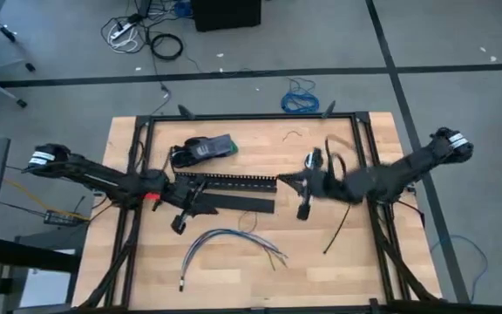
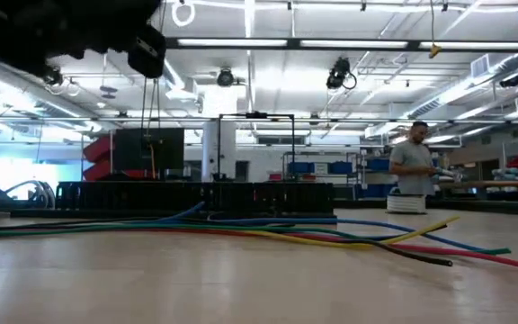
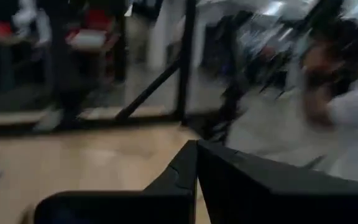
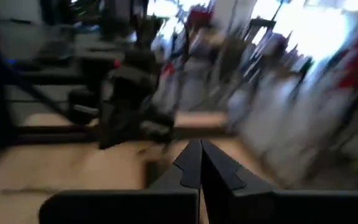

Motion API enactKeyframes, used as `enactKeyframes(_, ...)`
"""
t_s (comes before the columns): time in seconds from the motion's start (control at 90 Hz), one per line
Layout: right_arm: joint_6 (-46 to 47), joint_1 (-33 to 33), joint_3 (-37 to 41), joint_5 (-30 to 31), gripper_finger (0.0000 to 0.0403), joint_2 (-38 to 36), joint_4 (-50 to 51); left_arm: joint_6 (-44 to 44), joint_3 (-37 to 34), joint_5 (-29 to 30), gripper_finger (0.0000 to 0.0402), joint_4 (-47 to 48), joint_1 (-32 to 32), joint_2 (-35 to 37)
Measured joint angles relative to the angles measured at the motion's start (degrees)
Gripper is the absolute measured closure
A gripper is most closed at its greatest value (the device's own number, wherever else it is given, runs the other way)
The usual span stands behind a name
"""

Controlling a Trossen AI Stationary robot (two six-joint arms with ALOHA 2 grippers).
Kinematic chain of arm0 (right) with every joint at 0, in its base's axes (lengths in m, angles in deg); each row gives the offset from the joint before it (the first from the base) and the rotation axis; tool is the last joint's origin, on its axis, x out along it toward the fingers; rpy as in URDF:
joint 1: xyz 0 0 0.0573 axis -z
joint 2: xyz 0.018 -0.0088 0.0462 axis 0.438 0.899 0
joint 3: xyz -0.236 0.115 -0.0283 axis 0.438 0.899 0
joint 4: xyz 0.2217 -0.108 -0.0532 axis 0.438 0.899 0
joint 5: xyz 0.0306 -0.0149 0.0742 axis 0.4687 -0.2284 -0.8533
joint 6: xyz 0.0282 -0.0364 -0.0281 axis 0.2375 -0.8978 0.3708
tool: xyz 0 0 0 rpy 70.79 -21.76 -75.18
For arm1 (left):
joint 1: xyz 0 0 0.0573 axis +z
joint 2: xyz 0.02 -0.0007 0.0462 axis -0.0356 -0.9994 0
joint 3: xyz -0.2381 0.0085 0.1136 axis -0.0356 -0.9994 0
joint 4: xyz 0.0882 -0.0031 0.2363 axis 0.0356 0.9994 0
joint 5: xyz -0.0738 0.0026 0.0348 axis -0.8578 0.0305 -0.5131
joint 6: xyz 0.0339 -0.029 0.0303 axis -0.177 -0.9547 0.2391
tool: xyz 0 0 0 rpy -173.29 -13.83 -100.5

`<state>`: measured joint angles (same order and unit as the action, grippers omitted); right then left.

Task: Ziptie cables
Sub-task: Wrap the right black zip tie on the cables

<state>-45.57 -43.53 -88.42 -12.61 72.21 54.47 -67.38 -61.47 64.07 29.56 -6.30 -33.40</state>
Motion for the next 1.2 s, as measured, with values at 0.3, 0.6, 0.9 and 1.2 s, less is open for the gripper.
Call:
enactKeyframes(0.3,32.6,9.2,-0.9,-30.8,0.0403,2.4,35.4,4.1,9.5,14.7,0.0401,24.2,-0.8,-1.5)
enactKeyframes(0.6,32.3,-5.7,-0.5,-36.1,0.0401,13.0,32.2,5.8,9.8,10.8,0.0401,22.9,-0.5,-2.4)
enactKeyframes(0.9,30.6,-11.8,-0.5,-33.9,0.0401,24.0,28.9,8.3,9.9,2.8,0.0373,16.4,-0.5,-4.8)
enactKeyframes(1.2,28.9,-10.1,-0.5,-47.6,0.0397,31.7,28.0,9.3,9.8,6.4,0.0369,14.6,-0.4,-8.5)
